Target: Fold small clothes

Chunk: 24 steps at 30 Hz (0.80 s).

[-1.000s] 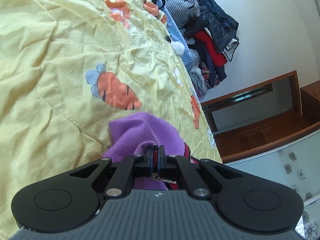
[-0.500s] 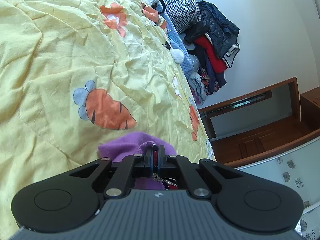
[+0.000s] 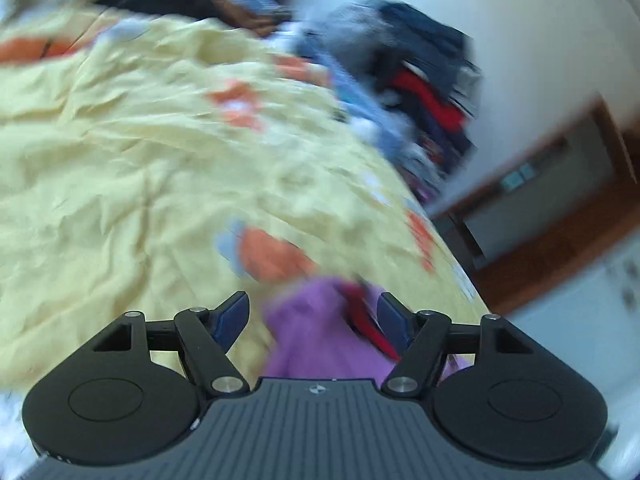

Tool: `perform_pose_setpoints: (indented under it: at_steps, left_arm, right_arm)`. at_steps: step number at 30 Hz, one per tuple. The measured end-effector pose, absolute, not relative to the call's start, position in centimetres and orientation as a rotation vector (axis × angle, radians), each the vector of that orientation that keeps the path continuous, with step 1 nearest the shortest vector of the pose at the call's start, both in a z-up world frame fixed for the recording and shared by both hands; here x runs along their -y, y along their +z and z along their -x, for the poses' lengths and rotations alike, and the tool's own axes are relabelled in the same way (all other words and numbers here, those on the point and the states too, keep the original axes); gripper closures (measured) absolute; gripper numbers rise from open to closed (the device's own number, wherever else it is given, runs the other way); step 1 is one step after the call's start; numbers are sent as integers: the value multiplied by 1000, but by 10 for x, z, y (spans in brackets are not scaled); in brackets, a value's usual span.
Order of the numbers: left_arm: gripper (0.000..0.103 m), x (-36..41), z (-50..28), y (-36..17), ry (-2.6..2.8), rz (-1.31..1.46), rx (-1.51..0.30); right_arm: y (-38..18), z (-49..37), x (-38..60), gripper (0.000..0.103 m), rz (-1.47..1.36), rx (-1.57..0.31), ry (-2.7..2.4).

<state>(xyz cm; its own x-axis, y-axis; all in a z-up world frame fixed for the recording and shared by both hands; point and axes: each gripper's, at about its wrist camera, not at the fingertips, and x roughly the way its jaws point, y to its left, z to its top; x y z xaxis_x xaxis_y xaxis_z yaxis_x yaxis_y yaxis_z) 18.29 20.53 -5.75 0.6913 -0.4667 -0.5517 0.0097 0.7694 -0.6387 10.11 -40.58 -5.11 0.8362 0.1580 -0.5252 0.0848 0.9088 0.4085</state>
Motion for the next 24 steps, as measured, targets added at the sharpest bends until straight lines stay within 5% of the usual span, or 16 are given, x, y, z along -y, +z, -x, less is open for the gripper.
perform_pose_setpoints:
  at_steps: [6, 12, 15, 19, 24]
  left_arm:
    - [23, -123, -121, -68, -480, 432, -845]
    - [39, -116, -90, -102, -367, 191, -857]
    - [39, -122, -75, -96, -294, 164, -895]
    - [12, -108, -71, -72, -260, 151, -849]
    - [11, -68, -99, -68, -221, 125, -801]
  right_arm:
    - [-69, -47, 325, 22, -295, -662, 199]
    - [-105, -56, 282, 23, -47, -733, 117]
    - [-102, -52, 300, 23, -81, -744, 89]
    - [-80, -39, 292, 17, -91, -698, 58]
    - [-76, -53, 260, 15, 5, -625, 38]
